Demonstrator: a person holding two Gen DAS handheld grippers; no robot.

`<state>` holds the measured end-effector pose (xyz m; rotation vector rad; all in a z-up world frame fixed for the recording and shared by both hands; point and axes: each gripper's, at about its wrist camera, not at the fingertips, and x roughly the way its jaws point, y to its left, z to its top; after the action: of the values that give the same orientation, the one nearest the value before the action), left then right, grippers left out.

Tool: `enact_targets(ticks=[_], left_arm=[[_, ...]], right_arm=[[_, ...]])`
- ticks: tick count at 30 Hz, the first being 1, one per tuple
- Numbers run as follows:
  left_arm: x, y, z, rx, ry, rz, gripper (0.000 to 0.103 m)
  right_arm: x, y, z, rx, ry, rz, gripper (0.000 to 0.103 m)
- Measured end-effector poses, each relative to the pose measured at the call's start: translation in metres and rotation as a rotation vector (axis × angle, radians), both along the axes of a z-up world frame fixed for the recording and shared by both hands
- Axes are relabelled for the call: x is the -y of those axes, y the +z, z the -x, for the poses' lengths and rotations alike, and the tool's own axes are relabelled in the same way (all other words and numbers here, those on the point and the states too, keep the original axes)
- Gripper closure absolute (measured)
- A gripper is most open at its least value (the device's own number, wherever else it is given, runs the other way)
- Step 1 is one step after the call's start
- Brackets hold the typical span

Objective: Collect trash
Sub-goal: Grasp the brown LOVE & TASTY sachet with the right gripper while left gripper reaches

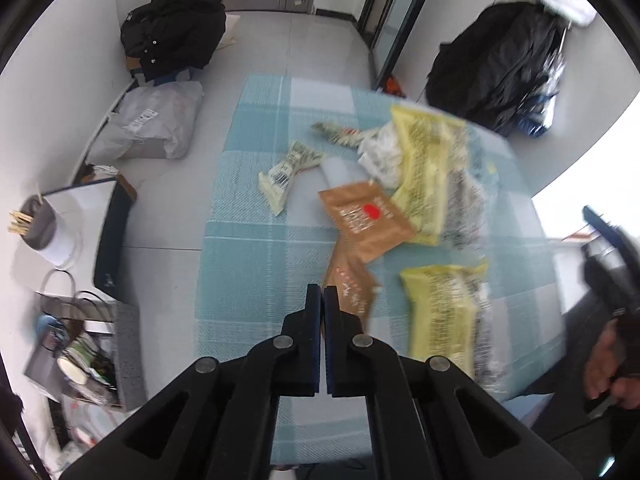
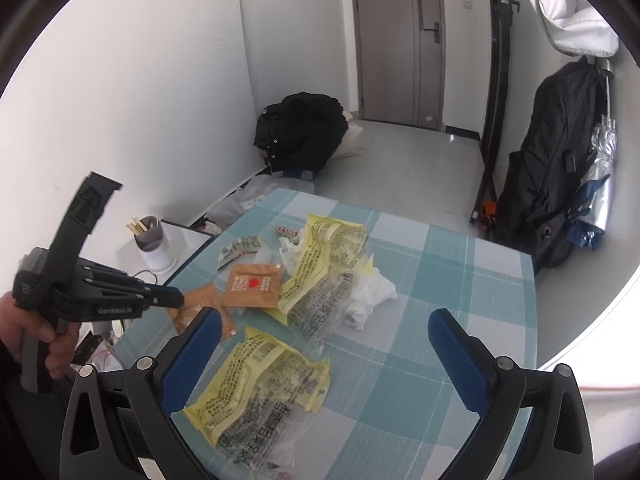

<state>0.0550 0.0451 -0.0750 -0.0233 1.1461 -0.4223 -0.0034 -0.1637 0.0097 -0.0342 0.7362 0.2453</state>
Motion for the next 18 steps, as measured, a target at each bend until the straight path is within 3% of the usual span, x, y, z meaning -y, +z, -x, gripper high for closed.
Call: enact_targets(ticks=[2, 7, 10, 15, 17, 18], left_arm=[[-0.004, 0.008, 0.001, 0.013, 0.019, 0.039, 0.103], [-0.015, 0.019, 0.000, 0.036, 0.071, 0.120, 0.103], [-0.021, 0.011, -0.004, 0.016, 0.096, 0.151, 0.103], [-0.020, 0.000, -0.011, -0.023, 0.135, 0.073, 0.103], [-0.024, 0.001, -0.010, -0.025, 0.137, 0.084, 0.089], [-0.027, 0.002, -0.009, -0.023, 0.144, 0.091, 0.067]], right_arm=[[0.000, -0.002, -0.002, -0.018, 0.008, -0.017, 0.000], [0.003, -0.016, -0.013, -0.160, 0.032, -0.131, 0.002], [0.002, -0.016, -0.020, -0.183, 0.022, -0.136, 0.005], [0.001, -0.009, -0.036, -0.185, 0.018, -0.164, 0.005], [-0.007, -0.009, -0.050, -0.210, 0.038, -0.182, 0.005], [-0.011, -0.011, -0.056, -0.222, 0.046, -0.190, 0.005]])
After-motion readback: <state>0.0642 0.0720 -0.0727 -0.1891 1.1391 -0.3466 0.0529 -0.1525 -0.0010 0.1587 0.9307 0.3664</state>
